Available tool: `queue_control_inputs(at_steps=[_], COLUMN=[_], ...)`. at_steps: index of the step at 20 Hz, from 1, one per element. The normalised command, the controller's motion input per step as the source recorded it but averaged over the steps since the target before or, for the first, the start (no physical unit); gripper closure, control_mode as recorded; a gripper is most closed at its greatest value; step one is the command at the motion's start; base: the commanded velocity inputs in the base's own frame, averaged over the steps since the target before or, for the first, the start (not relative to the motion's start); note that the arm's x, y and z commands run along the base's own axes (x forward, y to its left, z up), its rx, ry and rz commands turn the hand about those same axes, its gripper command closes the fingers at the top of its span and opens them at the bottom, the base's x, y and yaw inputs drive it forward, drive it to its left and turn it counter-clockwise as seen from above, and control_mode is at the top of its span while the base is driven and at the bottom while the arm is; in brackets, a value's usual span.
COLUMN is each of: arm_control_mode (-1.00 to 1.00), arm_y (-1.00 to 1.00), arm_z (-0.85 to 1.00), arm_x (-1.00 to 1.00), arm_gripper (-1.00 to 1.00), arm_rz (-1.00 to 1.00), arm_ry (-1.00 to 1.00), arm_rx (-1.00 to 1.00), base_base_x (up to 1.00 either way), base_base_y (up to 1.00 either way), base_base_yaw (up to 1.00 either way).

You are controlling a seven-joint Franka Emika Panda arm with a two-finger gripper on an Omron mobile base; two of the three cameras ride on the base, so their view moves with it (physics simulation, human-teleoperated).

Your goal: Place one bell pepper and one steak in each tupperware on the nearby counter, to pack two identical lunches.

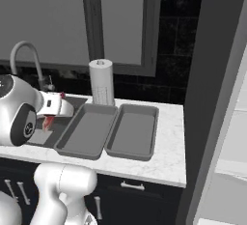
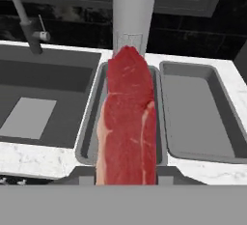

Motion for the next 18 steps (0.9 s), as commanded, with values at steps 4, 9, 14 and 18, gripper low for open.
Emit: queue_control_inputs(at_steps=[4,9,14,18], arm_control_mode=[-1.00,-1.00,-1.00,-1.00], arm_y=[0.47,0.07,-0.03,-0.15], arm_z=[-0.33,-0.43,-0.54,-0.54], arm_x=[0.62,0.40,0.34,0.33], arm_gripper=[1.00,1.00,1.00,1.00], arm_rz=[-0.03,-0.01,0.00,0.00], arm_ry=[0.01,0.07,0.07,0.11], arm_rx=[-0.02,0.00,0.08,0.07], base_base_x=[0.00,0.00,0.00,0.00], base_base_y=[0.00,0.00,0.00,0.00], base_base_yaw=[0.00,0.00,0.00,0.00])
